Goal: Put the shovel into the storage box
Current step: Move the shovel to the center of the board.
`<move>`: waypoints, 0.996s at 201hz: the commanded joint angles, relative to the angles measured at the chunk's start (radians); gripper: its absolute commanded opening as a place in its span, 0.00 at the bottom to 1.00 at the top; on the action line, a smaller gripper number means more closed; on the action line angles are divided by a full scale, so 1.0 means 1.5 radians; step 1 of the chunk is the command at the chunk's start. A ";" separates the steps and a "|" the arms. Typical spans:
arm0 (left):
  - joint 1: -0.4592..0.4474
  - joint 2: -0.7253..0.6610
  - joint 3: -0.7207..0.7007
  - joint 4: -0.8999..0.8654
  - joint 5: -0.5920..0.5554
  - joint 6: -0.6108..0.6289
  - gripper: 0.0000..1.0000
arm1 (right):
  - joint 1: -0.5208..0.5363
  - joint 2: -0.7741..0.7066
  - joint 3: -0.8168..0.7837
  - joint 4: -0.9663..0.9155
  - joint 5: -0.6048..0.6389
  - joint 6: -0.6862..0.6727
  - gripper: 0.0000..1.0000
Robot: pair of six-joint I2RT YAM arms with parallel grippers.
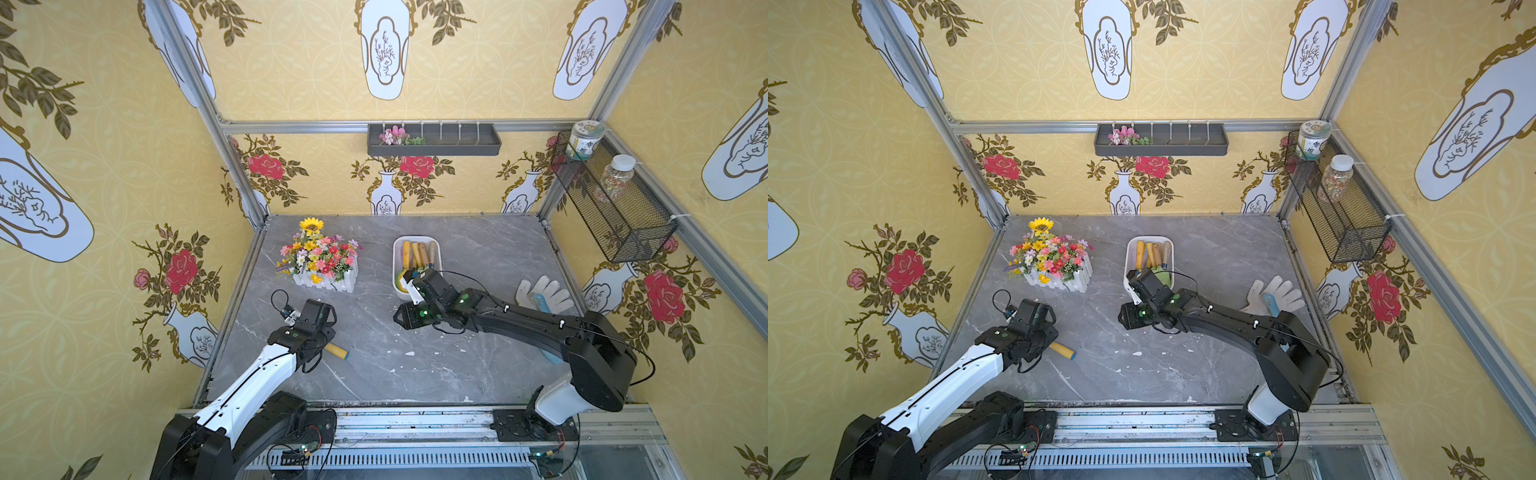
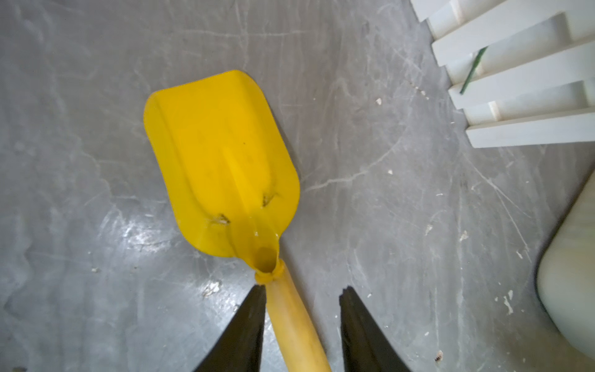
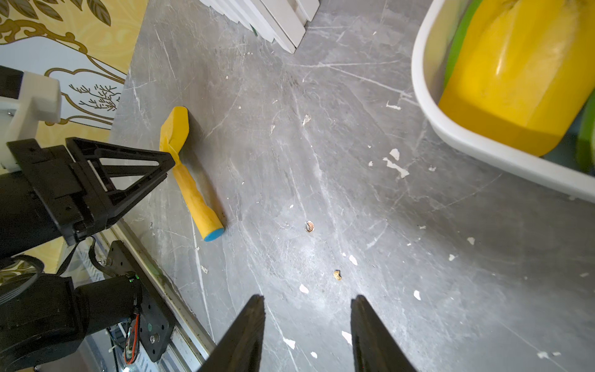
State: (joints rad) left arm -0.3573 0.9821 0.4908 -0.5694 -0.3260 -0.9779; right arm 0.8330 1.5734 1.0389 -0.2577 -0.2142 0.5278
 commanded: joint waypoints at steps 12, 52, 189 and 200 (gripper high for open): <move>0.003 0.010 -0.018 0.009 -0.006 -0.022 0.43 | 0.000 -0.002 -0.010 0.024 -0.001 0.007 0.48; 0.003 0.024 -0.040 0.033 0.002 -0.029 0.42 | 0.000 -0.005 -0.015 0.026 0.002 0.007 0.48; 0.004 0.045 -0.041 0.056 0.018 -0.019 0.40 | -0.001 -0.023 -0.034 0.032 0.009 0.012 0.48; 0.004 0.049 -0.041 0.057 0.022 -0.023 0.40 | -0.002 -0.023 -0.035 0.033 0.008 0.012 0.48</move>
State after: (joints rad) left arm -0.3534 1.0496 0.4301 -0.4808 -0.3092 -1.0195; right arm 0.8303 1.5467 0.9909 -0.2348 -0.2104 0.5461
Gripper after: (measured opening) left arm 0.399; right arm 0.477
